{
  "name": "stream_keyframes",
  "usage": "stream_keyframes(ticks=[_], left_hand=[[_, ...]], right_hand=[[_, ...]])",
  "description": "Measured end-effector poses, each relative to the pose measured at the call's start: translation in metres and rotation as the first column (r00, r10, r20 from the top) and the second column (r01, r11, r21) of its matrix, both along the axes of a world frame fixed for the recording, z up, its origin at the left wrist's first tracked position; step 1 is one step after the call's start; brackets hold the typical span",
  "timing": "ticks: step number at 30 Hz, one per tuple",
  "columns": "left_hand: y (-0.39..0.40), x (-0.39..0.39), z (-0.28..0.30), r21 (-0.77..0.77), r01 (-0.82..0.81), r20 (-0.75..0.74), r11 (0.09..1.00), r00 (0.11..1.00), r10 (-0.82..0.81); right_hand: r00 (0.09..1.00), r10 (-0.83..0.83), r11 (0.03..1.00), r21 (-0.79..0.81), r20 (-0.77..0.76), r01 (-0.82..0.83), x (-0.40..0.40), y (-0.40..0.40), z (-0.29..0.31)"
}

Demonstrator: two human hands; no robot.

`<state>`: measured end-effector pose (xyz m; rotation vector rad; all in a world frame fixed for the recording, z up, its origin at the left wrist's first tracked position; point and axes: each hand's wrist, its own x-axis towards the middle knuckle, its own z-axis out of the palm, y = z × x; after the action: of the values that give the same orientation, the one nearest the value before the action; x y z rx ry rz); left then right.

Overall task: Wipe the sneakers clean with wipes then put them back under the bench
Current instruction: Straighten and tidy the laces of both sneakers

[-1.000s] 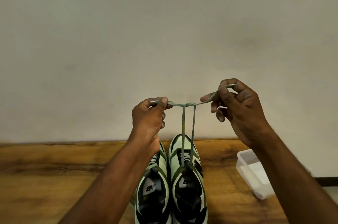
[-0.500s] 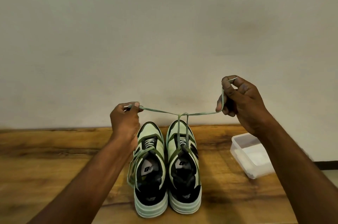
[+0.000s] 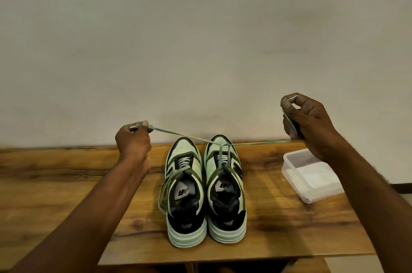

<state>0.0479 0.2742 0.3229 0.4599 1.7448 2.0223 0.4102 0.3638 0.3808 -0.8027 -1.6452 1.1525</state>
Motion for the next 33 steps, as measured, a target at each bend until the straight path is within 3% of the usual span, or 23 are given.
stream_keyframes(ticks=[17,22,26,29,33], left_hand=[[-0.017,-0.042,-0.035,-0.221,-0.196,-0.078,0.955,0.98,0.183],[-0.023,-0.058,-0.04,-0.295,-0.194,-0.06,0.936,0.981,0.184],[-0.026,-0.057,-0.041,-0.388,-0.239,-0.14,0.89,0.97,0.2],[-0.03,-0.059,-0.042,-0.533,-0.227,-0.266,0.815,0.959,0.093],[-0.034,-0.045,-0.034,-0.689,-0.152,-0.433,0.709,0.871,-0.233]], right_hand=[[0.952,0.071,0.99,-0.136,0.299,-0.031,0.046,0.016,-0.035],[0.849,0.116,0.98,-0.199,0.516,-0.013,0.057,0.022,-0.044],[0.788,0.084,0.987,-0.162,0.609,0.02,0.057,0.025,-0.048],[0.687,0.015,0.998,-0.056,0.726,0.038,0.05,0.027,-0.059],[0.563,-0.138,0.99,0.11,0.815,0.085,0.042,0.03,-0.065]])
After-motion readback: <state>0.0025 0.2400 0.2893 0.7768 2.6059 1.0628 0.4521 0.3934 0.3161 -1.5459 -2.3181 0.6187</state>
